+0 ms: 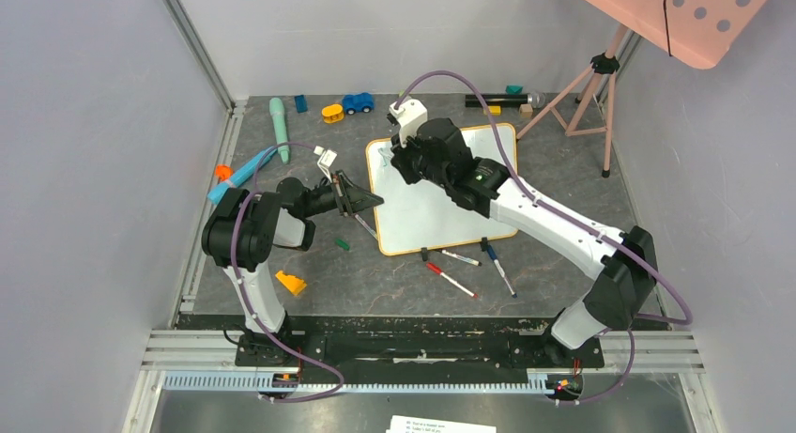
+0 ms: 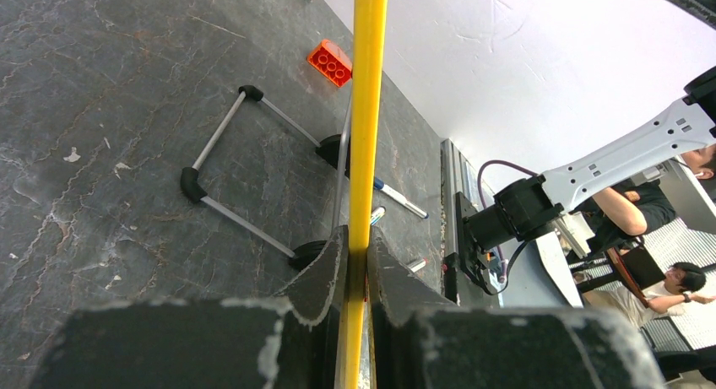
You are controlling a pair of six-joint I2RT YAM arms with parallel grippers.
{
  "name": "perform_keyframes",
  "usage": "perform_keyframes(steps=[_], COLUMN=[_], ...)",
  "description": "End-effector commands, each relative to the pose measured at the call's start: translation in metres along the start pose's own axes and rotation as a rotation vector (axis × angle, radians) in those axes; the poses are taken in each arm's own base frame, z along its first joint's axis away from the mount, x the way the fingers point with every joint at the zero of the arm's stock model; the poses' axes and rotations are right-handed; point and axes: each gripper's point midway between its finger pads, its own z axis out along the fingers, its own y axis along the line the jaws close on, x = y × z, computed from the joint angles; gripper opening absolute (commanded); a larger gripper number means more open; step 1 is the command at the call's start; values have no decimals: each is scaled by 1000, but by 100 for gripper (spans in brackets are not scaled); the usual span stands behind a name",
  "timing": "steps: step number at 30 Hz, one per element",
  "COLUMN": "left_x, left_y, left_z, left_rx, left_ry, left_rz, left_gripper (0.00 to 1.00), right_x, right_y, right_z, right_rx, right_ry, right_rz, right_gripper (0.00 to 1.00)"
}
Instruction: Write a sentence on the whiteboard
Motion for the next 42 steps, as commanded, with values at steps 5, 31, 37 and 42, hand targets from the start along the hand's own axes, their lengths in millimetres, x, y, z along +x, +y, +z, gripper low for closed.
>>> perform_keyframes(steps=[5, 31, 37, 42], left_x=[-16, -15, -16, -15], left_y=[-16, -16, -17, -17], left_z=[0, 0, 0, 0], left_rx=[49, 50, 49, 51], left_ry=[-25, -23, -24, -23], left_rz=[133, 134, 134, 136], left_gripper=[2, 2, 2, 2], right_x=[-36, -18, -13, -14], right_y=[-10, -19, -21, -24], right_z=[-4, 15, 16, 16], right_rx=[47, 100, 107, 124], right_ry=[-79, -29, -18, -19], right_rz=[2, -16, -15, -12], right_gripper=[0, 0, 0, 0])
